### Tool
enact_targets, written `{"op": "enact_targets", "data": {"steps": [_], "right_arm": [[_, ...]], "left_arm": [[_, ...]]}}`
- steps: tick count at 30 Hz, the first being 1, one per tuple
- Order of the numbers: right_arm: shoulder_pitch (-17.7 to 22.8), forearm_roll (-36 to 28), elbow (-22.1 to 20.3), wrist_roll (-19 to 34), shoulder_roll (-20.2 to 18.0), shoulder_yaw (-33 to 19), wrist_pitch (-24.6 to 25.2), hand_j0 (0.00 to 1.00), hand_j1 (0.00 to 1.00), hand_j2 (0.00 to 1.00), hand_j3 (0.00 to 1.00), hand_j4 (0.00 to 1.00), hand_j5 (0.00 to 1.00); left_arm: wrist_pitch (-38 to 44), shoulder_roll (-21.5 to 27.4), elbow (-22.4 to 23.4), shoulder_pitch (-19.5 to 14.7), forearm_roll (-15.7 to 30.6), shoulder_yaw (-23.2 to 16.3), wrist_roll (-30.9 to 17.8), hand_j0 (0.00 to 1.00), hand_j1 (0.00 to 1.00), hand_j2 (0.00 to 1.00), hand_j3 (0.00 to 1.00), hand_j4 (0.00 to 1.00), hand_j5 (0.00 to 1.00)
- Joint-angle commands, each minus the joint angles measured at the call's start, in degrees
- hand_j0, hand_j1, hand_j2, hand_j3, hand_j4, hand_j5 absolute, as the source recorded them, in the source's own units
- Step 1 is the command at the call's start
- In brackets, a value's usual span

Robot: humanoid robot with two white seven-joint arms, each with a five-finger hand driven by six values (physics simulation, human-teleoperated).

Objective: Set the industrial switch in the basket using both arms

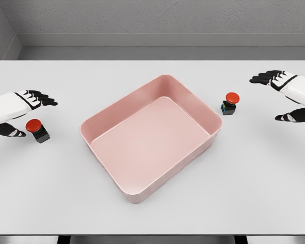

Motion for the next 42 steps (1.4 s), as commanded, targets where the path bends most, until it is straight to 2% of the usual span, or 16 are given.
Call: {"op": "enact_targets", "data": {"steps": [1, 7, 12, 17, 19, 22, 24, 25, 26, 28, 30, 34, 42], "right_arm": [[0.0, -0.6, 0.0, -0.1, -0.1, 0.1, 0.1, 1.0, 1.0, 1.0, 1.0, 1.0, 1.0], [-0.3, 0.9, 0.0, 0.1, -0.1, 0.1, 0.1, 1.0, 1.0, 1.0, 1.0, 1.0, 1.0], [-1.7, 0.8, 0.0, 0.2, -0.1, 1.2, 0.1, 1.0, 1.0, 1.0, 1.0, 1.0, 1.0], [-5.3, 0.8, 0.0, 0.2, 0.1, 5.4, 0.1, 1.0, 1.0, 1.0, 1.0, 1.0, 1.0], [-7.5, 0.9, 0.2, 0.2, 1.2, 8.1, 0.1, 1.0, 1.0, 1.0, 1.0, 1.0, 1.0], [-8.6, 1.7, 0.2, 1.9, 2.9, 8.4, 0.1, 1.0, 1.0, 1.0, 1.0, 1.0, 1.0], [-9.3, 1.8, 0.4, 2.2, 3.4, 9.6, 0.1, 1.0, 1.0, 1.0, 1.0, 1.0, 1.0], [-9.8, 2.4, 1.7, 2.2, 3.4, 9.9, 0.1, 1.0, 1.0, 1.0, 1.0, 1.0, 1.0], [-11.4, 2.5, 5.4, 2.2, 4.5, 10.3, 0.1, 1.0, 1.0, 1.0, 1.0, 1.0, 1.0], [-14.0, 1.7, 9.2, 2.0, 4.9, 12.1, 0.1, 1.0, 1.0, 1.0, 1.0, 1.0, 1.0], [-14.2, 1.6, 9.9, 1.9, 5.0, 12.0, 0.1, 1.0, 1.0, 1.0, 1.0, 1.0, 1.0], [-15.2, 1.7, 14.3, 2.0, 7.1, 13.0, 0.1, 1.0, 1.0, 1.0, 1.0, 1.0, 1.0], [-16.5, 2.1, 13.6, 2.1, 9.2, 16.3, 0.1, 1.0, 1.0, 1.0, 1.0, 1.0, 1.0]], "left_arm": [[0.1, 0.1, 0.0, 0.0, 0.3, 0.0, 0.0, 1.0, 1.0, 1.0, 1.0, 1.0, 1.0], [0.1, 0.1, 0.9, 0.1, 0.1, -0.1, 0.0, 1.0, 1.0, 1.0, 1.0, 1.0, 1.0], [0.1, 0.2, 2.3, 1.7, 0.1, -0.1, 0.0, 1.0, 1.0, 1.0, 1.0, 1.0, 1.0], [0.1, 0.2, 2.5, 1.6, 0.3, -0.1, 0.0, 1.0, 1.0, 1.0, 1.0, 1.0, 1.0], [0.1, 0.2, 2.7, 1.7, 0.3, -0.1, 0.0, 1.0, 1.0, 1.0, 1.0, 1.0, 1.0], [0.1, 0.2, 3.0, 1.6, 0.3, -0.1, 0.0, 1.0, 1.0, 1.0, 1.0, 1.0, 1.0], [0.1, 0.3, 3.9, 1.6, 0.2, 0.0, -0.1, 0.88, 0.88, 0.88, 0.88, 0.88, 0.88], [0.1, 0.8, 3.9, 1.8, 0.2, 0.0, -0.1, 0.85, 0.85, 0.85, 0.85, 0.85, 0.85], [0.1, 0.9, 3.9, 1.8, 0.2, 0.0, -0.1, 0.81, 0.81, 0.81, 0.81, 0.81, 0.81], [0.1, 0.9, 3.9, 1.8, 0.3, 0.0, -0.4, 0.76, 0.76, 0.76, 0.76, 0.76, 0.76], [0.1, 0.9, 3.8, 1.7, 0.3, 0.0, -0.5, 0.76, 0.76, 0.76, 0.76, 0.76, 0.76], [0.1, 0.9, 3.7, 1.8, 0.3, 0.0, -0.5, 0.76, 0.76, 0.76, 0.76, 0.76, 0.76], [0.1, 0.3, 3.3, 1.7, 0.3, 0.0, -0.9, 0.77, 0.77, 0.77, 0.77, 0.77, 0.77]]}}
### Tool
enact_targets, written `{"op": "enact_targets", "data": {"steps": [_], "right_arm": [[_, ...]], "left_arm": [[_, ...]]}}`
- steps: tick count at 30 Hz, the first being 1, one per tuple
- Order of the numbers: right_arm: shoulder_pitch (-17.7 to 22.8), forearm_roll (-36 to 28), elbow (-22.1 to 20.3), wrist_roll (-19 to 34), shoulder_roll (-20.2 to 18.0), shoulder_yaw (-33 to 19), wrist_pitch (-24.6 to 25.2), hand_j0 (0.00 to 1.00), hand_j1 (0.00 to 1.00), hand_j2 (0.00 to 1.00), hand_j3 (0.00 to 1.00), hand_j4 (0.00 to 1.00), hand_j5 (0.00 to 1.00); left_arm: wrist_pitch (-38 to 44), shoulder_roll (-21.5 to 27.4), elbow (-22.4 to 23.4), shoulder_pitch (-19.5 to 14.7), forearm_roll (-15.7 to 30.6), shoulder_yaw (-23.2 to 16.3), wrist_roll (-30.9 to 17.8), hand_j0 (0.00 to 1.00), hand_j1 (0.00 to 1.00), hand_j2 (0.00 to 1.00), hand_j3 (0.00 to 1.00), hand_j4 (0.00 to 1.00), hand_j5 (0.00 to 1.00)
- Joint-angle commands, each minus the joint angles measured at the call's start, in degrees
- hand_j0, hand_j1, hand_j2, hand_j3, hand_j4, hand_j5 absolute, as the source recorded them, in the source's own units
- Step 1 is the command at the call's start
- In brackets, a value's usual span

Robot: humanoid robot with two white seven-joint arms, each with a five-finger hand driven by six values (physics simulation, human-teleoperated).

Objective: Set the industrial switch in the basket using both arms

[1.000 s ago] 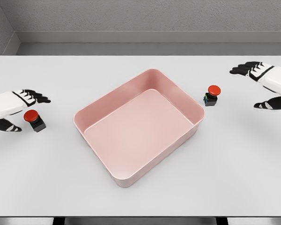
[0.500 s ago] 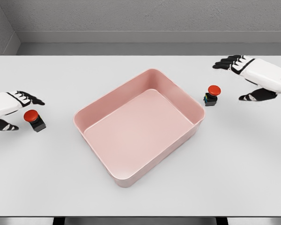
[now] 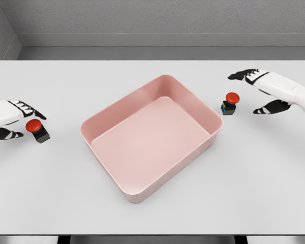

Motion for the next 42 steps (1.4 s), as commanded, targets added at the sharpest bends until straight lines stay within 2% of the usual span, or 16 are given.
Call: {"op": "enact_targets", "data": {"steps": [1, 4, 7, 14, 17, 21, 24, 30, 42], "right_arm": [[-0.1, -0.3, 0.2, 0.0, 0.6, 0.9, 0.1, 1.0, 1.0, 1.0, 1.0, 1.0, 1.0], [-0.6, -0.3, 0.7, 0.0, 0.8, 1.9, 0.1, 1.0, 1.0, 1.0, 1.0, 1.0, 1.0], [-1.8, -0.2, 3.6, 0.0, 2.4, 3.3, 0.1, 1.0, 1.0, 1.0, 1.0, 1.0, 1.0], [-3.2, 0.2, 7.9, 0.2, 2.4, 3.5, 0.1, 1.0, 1.0, 1.0, 1.0, 1.0, 1.0], [-6.0, 0.6, 8.4, 0.2, 2.5, 6.4, 0.1, 1.0, 1.0, 1.0, 1.0, 1.0, 1.0], [-7.2, 0.7, 9.1, 0.2, 2.5, 8.0, 0.1, 1.0, 1.0, 1.0, 1.0, 1.0, 1.0], [-8.1, 0.8, 9.3, 2.6, 3.6, 8.6, 0.1, 1.0, 1.0, 1.0, 1.0, 1.0, 1.0], [-8.6, 1.8, 10.3, 2.6, 4.8, 9.6, 0.1, 1.0, 1.0, 1.0, 1.0, 1.0, 1.0], [-10.3, 3.2, 14.9, 2.6, 8.5, 9.7, 0.1, 1.0, 1.0, 1.0, 1.0, 1.0, 1.0]], "left_arm": [[0.1, -0.1, -0.2, 0.0, 0.3, 0.0, 0.0, 0.79, 0.79, 0.79, 0.79, 0.79, 0.79], [0.1, -0.2, -0.3, 0.0, 0.3, 0.0, 0.0, 0.79, 0.79, 0.79, 0.79, 0.79, 0.79], [0.1, -0.3, -0.6, 0.0, 0.3, 0.0, 0.0, 0.79, 0.79, 0.79, 0.79, 0.79, 0.79], [0.1, -0.4, -1.3, 0.0, 0.3, -0.3, -0.1, 0.79, 0.79, 0.79, 0.79, 0.79, 0.79], [0.1, -0.4, -1.7, 0.1, 0.3, -0.3, -0.6, 0.79, 0.79, 0.79, 0.79, 0.79, 0.79], [0.1, -0.4, -1.7, 0.1, 0.4, -0.4, -0.7, 0.78, 0.78, 0.78, 0.78, 0.78, 0.78], [0.1, -0.4, -1.7, 0.1, 0.3, -0.5, -0.7, 0.7, 0.7, 0.7, 0.7, 0.7, 0.7], [0.1, -0.4, -2.6, 0.2, 0.3, -0.5, -0.7, 0.62, 0.62, 0.62, 0.62, 0.62, 0.62], [0.1, -0.9, -2.7, 0.4, 0.1, -0.6, -1.3, 0.65, 0.65, 0.65, 0.65, 0.65, 0.65]]}}
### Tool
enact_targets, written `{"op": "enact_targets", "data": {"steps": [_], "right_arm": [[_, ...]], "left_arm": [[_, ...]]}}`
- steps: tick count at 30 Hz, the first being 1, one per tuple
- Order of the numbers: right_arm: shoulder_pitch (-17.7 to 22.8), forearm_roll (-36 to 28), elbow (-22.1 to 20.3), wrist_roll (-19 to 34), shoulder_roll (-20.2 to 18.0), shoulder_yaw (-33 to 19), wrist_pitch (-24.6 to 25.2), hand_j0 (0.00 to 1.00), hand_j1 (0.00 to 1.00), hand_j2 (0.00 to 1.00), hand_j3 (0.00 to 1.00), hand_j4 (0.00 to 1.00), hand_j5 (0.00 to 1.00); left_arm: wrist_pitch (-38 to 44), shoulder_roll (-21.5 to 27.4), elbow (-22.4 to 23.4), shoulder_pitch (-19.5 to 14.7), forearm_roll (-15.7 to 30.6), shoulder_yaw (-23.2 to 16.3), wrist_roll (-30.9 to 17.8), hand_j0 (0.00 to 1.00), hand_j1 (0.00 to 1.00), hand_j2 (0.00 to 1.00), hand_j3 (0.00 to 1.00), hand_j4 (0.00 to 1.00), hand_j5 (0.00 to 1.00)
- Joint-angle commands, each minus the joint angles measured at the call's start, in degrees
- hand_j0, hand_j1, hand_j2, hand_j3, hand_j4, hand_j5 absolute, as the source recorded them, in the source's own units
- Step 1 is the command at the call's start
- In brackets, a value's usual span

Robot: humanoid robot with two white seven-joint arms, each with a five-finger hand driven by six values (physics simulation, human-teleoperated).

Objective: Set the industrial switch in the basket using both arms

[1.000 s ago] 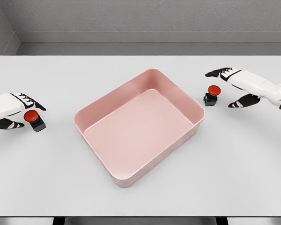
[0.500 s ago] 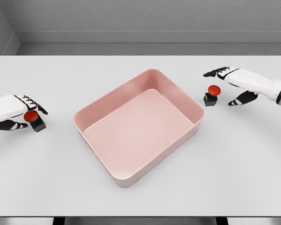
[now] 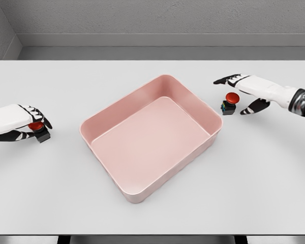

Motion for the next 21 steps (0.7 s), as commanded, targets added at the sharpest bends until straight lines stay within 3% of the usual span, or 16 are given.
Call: {"op": "enact_targets", "data": {"steps": [1, 4, 8, 12, 21], "right_arm": [[0.0, 0.1, 1.3, 0.0, 0.7, 0.0, 0.1, 1.0, 1.0, 1.0, 1.0, 1.0, 1.0], [0.0, 1.1, 1.4, -0.1, 1.4, -0.1, 0.1, 1.0, 1.0, 1.0, 1.0, 1.0, 1.0], [0.2, 1.0, 1.4, -0.3, 1.3, -0.1, 0.1, 0.85, 0.85, 0.85, 0.85, 0.85, 0.85], [0.2, 1.1, 1.4, -0.3, 1.3, -0.1, 0.1, 0.76, 0.76, 0.76, 0.76, 0.76, 0.76], [0.3, 1.3, 1.2, -0.2, 1.4, -0.1, 0.1, 0.76, 0.76, 0.76, 0.76, 0.76, 0.76]], "left_arm": [[0.0, 0.0, -0.1, 0.0, 0.2, 0.0, -0.2, 0.66, 0.66, 0.66, 0.66, 0.66, 0.66], [0.0, 0.1, 0.0, 0.1, 0.2, 0.0, -0.2, 0.68, 0.68, 0.68, 0.68, 0.68, 0.68], [0.0, 0.1, 0.0, 0.2, 0.2, 0.0, -0.2, 0.73, 0.73, 0.73, 0.73, 0.73, 0.73], [0.0, 0.1, 0.0, 0.3, 0.3, 0.0, -0.2, 0.8, 0.8, 0.8, 0.8, 0.8, 0.8], [0.0, -0.8, 0.6, 0.4, -0.1, 0.0, -0.2, 0.8, 0.8, 0.8, 0.8, 0.8, 0.8]]}}
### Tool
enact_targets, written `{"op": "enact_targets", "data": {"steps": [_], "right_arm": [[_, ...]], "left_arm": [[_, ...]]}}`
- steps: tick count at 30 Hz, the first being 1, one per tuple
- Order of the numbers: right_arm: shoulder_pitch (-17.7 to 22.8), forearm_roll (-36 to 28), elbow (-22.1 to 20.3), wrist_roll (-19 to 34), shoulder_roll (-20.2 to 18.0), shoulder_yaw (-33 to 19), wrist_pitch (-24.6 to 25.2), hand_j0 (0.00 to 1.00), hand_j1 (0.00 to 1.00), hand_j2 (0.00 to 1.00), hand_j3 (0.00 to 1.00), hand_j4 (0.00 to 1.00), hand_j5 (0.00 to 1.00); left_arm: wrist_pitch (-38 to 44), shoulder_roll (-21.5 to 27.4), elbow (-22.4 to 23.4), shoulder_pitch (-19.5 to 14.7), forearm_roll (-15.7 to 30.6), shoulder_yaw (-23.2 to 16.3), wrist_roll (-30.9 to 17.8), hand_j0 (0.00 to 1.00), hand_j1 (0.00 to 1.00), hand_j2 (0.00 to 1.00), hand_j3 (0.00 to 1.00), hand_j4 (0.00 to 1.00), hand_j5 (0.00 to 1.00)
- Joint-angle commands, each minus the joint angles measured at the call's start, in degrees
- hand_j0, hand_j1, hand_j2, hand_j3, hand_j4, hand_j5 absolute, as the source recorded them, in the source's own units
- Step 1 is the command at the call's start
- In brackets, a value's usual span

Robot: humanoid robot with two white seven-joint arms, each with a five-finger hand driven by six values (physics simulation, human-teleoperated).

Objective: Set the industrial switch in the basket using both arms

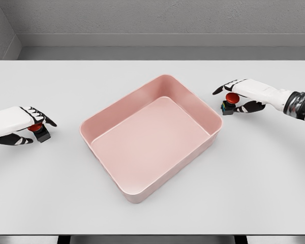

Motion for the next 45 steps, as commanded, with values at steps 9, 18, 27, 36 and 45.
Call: {"op": "enact_targets", "data": {"steps": [9, 18, 27, 36, 45], "right_arm": [[0.4, -0.2, 0.0, 0.1, -0.1, 0.0, 0.1, 0.59, 0.59, 0.59, 0.59, 0.59, 0.59], [0.4, -0.2, 0.0, 0.0, 0.0, 0.0, 0.1, 0.55, 0.55, 0.55, 0.55, 0.55, 0.55], [0.3, -0.3, -0.1, 0.0, -0.1, -0.2, 0.1, 0.53, 0.53, 0.53, 0.53, 0.53, 0.53], [-0.1, -0.9, -0.8, 0.2, -0.8, -0.7, 0.1, 0.53, 0.53, 0.53, 0.53, 0.53, 0.53], [-0.7, -1.0, -2.6, 0.2, -2.0, -0.9, 0.1, 0.49, 0.49, 0.49, 0.49, 0.49, 0.49]], "left_arm": [[0.1, -0.6, -0.1, 0.1, 0.4, 0.1, -0.8, 0.5, 0.5, 0.5, 0.5, 0.5, 0.5], [0.1, -0.6, 0.1, 0.1, 0.4, 0.1, -1.1, 0.46, 0.46, 0.46, 0.46, 0.46, 0.46], [0.1, -0.6, -0.1, 0.0, 0.4, 0.1, -1.1, 0.46, 0.46, 0.46, 0.46, 0.46, 0.46], [0.1, -0.7, -0.2, -0.6, 0.9, 0.4, -1.1, 0.46, 0.46, 0.46, 0.46, 0.46, 0.46], [0.1, -0.8, -0.3, -1.8, 1.1, 0.6, -1.1, 0.46, 0.46, 0.46, 0.46, 0.46, 0.46]]}}
